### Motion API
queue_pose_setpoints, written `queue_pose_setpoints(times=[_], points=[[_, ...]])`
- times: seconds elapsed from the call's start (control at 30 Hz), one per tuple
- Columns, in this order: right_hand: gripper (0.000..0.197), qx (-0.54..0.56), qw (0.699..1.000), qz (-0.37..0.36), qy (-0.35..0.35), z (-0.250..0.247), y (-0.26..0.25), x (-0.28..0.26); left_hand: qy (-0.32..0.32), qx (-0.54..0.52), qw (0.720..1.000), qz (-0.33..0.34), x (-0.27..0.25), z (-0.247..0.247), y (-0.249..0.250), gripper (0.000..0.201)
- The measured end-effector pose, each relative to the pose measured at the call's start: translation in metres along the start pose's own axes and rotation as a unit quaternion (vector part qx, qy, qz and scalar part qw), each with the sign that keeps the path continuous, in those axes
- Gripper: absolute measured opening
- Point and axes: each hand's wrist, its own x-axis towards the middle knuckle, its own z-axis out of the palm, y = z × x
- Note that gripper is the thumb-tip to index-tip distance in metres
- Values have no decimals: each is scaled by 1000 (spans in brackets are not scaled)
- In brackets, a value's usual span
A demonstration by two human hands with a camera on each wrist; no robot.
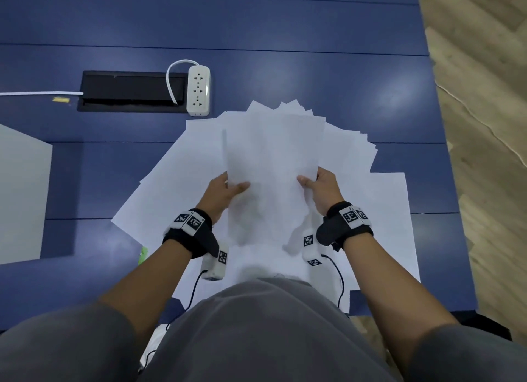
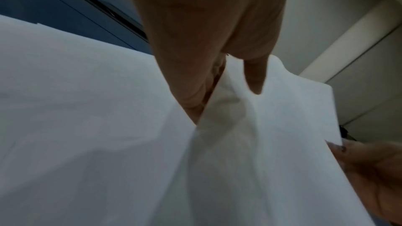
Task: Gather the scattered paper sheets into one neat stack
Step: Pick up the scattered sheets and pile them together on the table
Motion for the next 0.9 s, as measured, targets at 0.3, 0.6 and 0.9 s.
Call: queue_pose_setpoints(times=[0.3, 0.6, 0.9], points=[[25, -332, 936, -10, 116, -63, 5, 29, 65, 164, 984, -12, 4, 10, -30, 23], [80, -491, 813, 141, 280, -154, 21, 40, 81, 196, 977, -27, 6, 16, -42, 30], [90, -457, 816, 196, 295, -162, 29, 46, 93, 186, 978, -15, 7, 33, -46, 26]])
